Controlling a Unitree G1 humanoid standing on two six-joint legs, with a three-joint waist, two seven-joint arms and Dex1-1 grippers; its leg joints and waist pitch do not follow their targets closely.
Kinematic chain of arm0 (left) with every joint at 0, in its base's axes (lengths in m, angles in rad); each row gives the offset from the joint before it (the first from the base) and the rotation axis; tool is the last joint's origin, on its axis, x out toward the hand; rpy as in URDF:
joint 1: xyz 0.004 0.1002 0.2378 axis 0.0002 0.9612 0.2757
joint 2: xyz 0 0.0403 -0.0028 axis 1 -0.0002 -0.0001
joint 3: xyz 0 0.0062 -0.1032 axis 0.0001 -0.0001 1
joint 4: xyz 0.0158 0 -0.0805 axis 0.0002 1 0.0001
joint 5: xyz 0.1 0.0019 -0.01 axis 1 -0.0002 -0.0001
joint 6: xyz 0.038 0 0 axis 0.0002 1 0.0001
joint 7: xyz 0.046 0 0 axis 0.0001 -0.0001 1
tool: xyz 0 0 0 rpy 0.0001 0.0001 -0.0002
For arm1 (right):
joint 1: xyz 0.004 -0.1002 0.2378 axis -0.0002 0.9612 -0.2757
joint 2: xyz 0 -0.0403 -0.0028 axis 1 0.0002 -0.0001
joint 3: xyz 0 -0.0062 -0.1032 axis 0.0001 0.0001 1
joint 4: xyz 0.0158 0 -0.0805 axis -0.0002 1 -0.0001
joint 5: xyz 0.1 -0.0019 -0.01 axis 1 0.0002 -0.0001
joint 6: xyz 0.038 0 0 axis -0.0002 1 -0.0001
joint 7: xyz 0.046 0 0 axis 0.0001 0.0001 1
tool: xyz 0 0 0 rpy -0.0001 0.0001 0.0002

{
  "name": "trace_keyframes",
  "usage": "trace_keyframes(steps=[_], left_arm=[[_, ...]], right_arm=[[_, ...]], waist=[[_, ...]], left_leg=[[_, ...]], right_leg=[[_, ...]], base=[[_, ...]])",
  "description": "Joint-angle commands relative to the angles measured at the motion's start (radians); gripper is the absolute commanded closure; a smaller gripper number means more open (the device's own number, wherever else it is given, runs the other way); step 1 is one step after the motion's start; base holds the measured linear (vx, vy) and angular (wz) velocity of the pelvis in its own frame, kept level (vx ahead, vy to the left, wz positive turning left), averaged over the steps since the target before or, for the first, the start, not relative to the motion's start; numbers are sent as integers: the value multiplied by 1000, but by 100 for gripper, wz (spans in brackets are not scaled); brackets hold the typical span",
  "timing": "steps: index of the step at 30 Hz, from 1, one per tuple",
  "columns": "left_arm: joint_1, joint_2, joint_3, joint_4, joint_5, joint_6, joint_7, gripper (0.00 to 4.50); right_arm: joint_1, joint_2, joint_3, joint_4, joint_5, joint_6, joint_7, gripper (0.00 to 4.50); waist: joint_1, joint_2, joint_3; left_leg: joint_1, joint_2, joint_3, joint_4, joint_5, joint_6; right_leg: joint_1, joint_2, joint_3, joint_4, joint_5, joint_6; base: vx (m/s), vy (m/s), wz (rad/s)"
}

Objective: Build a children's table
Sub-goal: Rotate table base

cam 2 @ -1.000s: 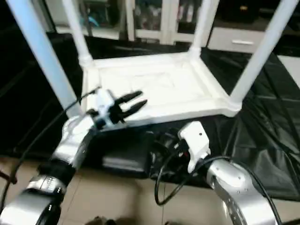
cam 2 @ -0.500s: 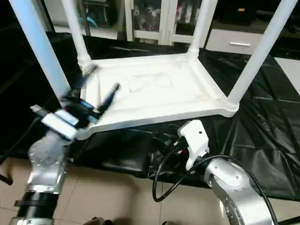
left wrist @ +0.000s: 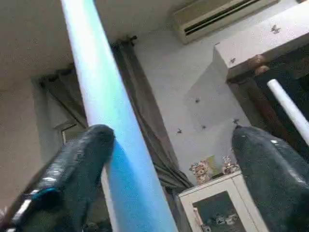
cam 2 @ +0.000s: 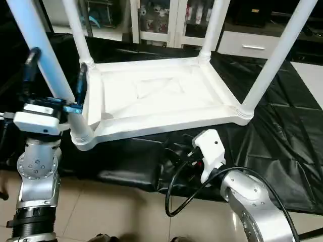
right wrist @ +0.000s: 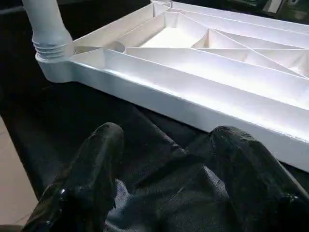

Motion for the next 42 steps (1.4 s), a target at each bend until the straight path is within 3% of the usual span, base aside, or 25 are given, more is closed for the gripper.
trace_keyframes(steps=[1, 5, 11, 12, 14, 17, 19, 23, 26, 30, 32, 34, 38, 42], left_arm=[[-2, -3, -3, -19, 17, 22, 40, 1], [-1, -6, 3, -13, -4, 57, 63, 1], [-10, -15, 2, 30, -124, 134, 40, 1], [-10, -13, -19, 41, -187, 166, 4, 1], [-9, -10, -31, 49, -224, 178, -18, 1], [-2, -6, -56, 90, -369, 239, -155, 1], [12, 10, -75, 132, -475, 310, -294, 1], [16, 40, -93, 173, -538, 391, -423, 1], [7, 89, -145, 206, -616, 535, -614, 1], [-42, 172, -241, 282, -597, 623, -800, 1], [-66, 198, -282, 310, -583, 647, -863, 1], [-107, 218, -331, 354, -549, 673, -939, 1], [-172, 210, -372, 415, -510, 672, -967, 1], [-265, 156, -439, 511, -451, 642, -955, 1]], right_arm=[[-12, -11, -20, 7, 5, -10, 6, 131], [-13, -14, -22, 8, 8, -9, 13, 131], [-10, -36, -25, -3, 32, 5, 50, 131], [-2, -47, -24, -13, 45, 9, 71, 131], [3, -53, -23, -20, 56, 11, 84, 131], [13, -64, -26, -35, 82, 12, 115, 131], [15, -70, -28, -40, 89, 8, 129, 131], [11, -70, -30, -36, 88, 7, 130, 131], [14, -75, -27, -39, 98, 6, 137, 131], [22, -82, -22, -42, 98, 3, 141, 131], [25, -84, -21, -43, 96, 2, 140, 131], [31, -85, -18, -48, 93, 1, 138, 131], [41, -84, -17, -57, 91, 1, 133, 131], [53, -85, -14, -70, 91, 2, 127, 131]], waist=[[0, -12, -60], [0, -11, -59], [2, -11, -59], [3, -11, -59], [3, -12, -59], [8, -16, -60], [9, -11, -61], [11, -11, -59], [21, -6, -58], [28, 1, -61], [29, 0, -63], [31, 5, -65], [33, 2, -68], [37, 6, -74]], left_leg=[[26, 39, -28, -84, -320, 17], [26, 38, -27, -83, -315, 21], [27, 37, -27, -83, -316, 18], [28, 37, -26, -82, -320, 18], [26, 36, -26, -83, -322, 19], [27, 35, -25, -83, -317, 18], [28, 35, -24, -82, -309, 14], [31, 37, -22, -86, -328, 6], [40, 38, -21, -89, -350, -13], [49, 39, -19, -91, -359, -31], [41, 40, -22, -95, -346, -40], [47, 38, -19, -94, -351, -43], [40, 37, -22, -94, -335, -42], [39, 36, -22, -88, -304, -21]], right_leg=[[27, -33, 29, -75, -245, -128], [27, -34, 30, -76, -256, -128], [27, -33, 30, -76, -251, -134], [26, -34, 30, -76, -257, -135], [26, -33, 30, -78, -267, -134], [27, -38, 31, -77, -274, -137], [24, -36, 32, -76, -268, -142], [22, -36, 32, -77, -284, -142], [15, -34, 34, -80, -321, -137], [11, -32, 38, -80, -302, -130], [21, -36, 39, -71, -263, -141], [16, -34, 40, -74, -267, -141], [27, -40, 42, -70, -243, -152], [31, -41, 44, -66, -196, -172]], base=[[0, 0, 0], [0, 0, 0], [0, 0, 0], [0, 0, 0], [0, 0, 0], [0, 0, 0], [0, 0, 0], [0, 0, 0], [0, 0, 0], [0, 0, 0], [0, 0, 0], [0, 0, 0], [0, 0, 0], [0, 0, 0]])
